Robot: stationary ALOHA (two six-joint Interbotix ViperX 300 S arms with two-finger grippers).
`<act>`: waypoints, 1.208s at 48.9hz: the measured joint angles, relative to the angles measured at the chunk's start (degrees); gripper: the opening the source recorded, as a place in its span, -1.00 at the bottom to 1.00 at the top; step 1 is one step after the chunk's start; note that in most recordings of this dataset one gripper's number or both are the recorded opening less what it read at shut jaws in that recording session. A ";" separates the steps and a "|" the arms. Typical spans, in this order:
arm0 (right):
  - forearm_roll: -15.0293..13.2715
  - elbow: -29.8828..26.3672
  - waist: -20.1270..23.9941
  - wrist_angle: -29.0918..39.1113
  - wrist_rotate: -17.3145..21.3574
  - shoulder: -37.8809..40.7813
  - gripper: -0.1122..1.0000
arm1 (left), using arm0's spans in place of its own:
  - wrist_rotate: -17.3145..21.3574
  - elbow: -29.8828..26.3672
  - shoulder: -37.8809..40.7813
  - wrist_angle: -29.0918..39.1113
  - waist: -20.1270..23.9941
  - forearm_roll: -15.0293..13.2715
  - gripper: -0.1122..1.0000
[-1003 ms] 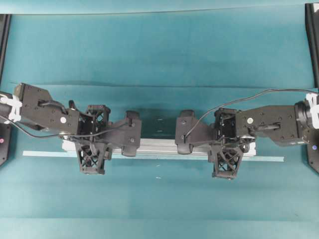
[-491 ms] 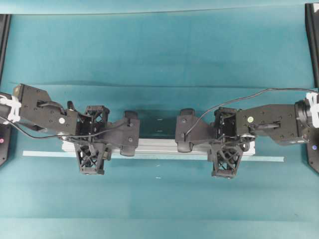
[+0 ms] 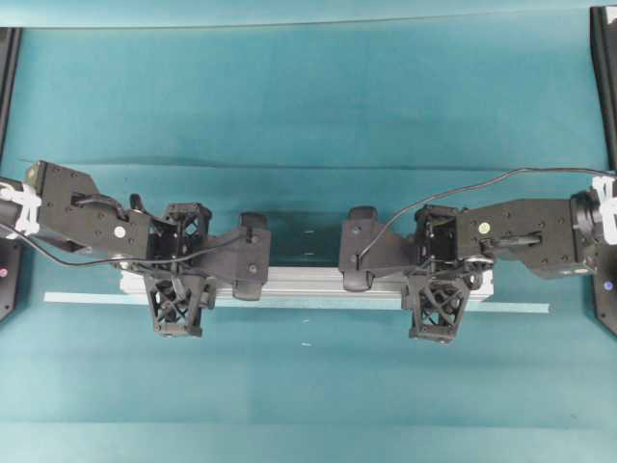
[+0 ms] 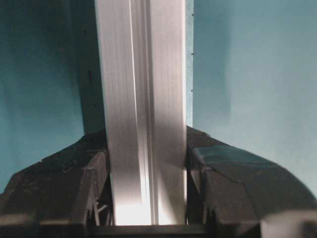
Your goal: Lift the metal rail with both hands.
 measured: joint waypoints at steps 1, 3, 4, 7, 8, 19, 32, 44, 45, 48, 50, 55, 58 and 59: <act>0.09 0.09 -0.09 -0.09 0.09 0.00 -0.11 | 0.00 0.18 0.00 -0.18 0.00 0.00 -0.25; 0.00 0.18 -0.09 -0.18 0.09 0.00 -0.11 | 0.00 0.26 -0.09 -0.62 0.09 -0.09 -0.25; 0.09 0.18 0.00 -0.18 0.09 0.00 -0.11 | 0.09 0.26 -0.09 -0.79 0.00 0.00 -0.26; 0.09 0.35 -0.09 -0.35 0.00 -0.09 -0.11 | 0.09 0.35 -0.09 -1.41 0.09 0.00 -0.25; 0.09 0.35 0.00 -0.35 0.09 -0.09 -0.11 | 0.09 0.44 -0.09 -1.58 0.00 0.00 -0.25; 1.05 0.88 -0.09 -2.29 -0.09 -0.18 -0.11 | 0.09 0.44 -0.09 -2.46 0.09 -0.09 -0.25; 1.76 1.23 -0.70 -2.72 0.26 -0.09 0.75 | -0.26 0.88 -0.18 -2.72 0.09 -0.09 0.06; 1.93 1.23 0.09 -4.92 0.44 -0.09 0.95 | 0.26 1.58 -0.35 -2.72 -0.18 0.00 0.93; 1.93 1.32 0.09 -5.01 0.44 -0.09 0.95 | 0.26 1.67 -0.35 -2.72 -0.18 0.00 0.91; 1.85 1.32 0.09 -5.19 0.35 -0.09 0.95 | 0.26 1.67 -0.44 -2.72 -0.18 0.00 0.86; 1.93 1.32 0.18 -5.19 0.44 -0.09 0.95 | 0.35 1.67 -0.53 -2.72 -0.09 -0.09 0.87; 1.93 1.32 0.18 -5.27 0.44 -0.18 0.95 | 0.35 1.67 -0.79 -2.81 -0.09 -0.09 0.88; 1.93 1.32 0.09 -5.27 0.44 -0.18 0.95 | 0.35 1.67 -1.23 -2.72 -0.18 0.00 0.88; 1.85 1.41 0.09 -5.27 0.44 -0.18 0.95 | 0.35 1.76 -1.49 -2.72 -0.18 -0.09 0.88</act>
